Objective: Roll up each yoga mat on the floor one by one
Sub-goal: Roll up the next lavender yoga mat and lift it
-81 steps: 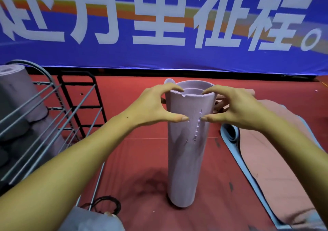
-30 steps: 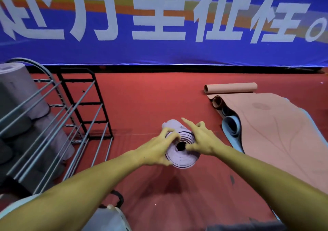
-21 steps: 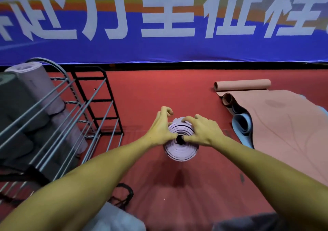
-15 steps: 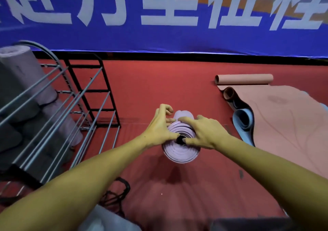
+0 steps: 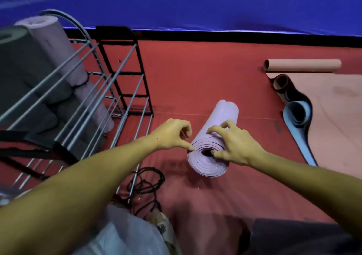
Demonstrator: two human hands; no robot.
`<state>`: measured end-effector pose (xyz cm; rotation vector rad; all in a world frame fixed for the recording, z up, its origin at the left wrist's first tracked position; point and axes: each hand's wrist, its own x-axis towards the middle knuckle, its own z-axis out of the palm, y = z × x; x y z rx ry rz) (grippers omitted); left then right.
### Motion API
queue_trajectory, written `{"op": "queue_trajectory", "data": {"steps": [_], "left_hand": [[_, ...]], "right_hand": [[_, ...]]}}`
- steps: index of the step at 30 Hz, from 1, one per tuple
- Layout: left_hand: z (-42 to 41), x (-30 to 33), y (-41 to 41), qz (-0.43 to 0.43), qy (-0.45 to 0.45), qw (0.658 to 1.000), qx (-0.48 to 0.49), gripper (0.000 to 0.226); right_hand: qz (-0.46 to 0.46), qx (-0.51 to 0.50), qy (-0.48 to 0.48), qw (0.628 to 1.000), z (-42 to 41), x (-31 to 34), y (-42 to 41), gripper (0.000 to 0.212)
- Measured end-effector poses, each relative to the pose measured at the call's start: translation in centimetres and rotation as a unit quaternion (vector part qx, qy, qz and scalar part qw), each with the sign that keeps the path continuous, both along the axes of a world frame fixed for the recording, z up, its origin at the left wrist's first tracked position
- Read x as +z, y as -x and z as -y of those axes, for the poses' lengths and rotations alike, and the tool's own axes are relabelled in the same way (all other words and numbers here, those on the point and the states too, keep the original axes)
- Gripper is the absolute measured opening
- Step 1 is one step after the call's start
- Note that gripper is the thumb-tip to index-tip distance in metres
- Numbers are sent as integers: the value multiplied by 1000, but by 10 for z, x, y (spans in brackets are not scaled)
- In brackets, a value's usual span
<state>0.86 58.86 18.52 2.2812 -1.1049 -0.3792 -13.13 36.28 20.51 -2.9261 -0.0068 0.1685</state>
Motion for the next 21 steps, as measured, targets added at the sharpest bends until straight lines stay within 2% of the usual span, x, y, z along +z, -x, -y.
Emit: {"op": "queue_trajectory", "data": {"steps": [5,8,12,15,21], "left_hand": [[-19,-24,11,-113,-16,992,54,34],[-25,-64,16,-165,-33,981,94,27],[-63,-144,22,-187,-114,961,170,25],[-87,-195,16,-212,-128,930,270,28],[-104,-239,12,-174,-180,876,412,32]], "right_hand": [[-54,-3,8,999,-10,-19,11,74],[-75,12,23,997,-15,-27,13,79],[-62,-3,5,998,-24,-31,9,78],[-41,-24,-8,999,-25,-27,4,76],[-48,-22,-6,999,-23,-31,3,76]]}}
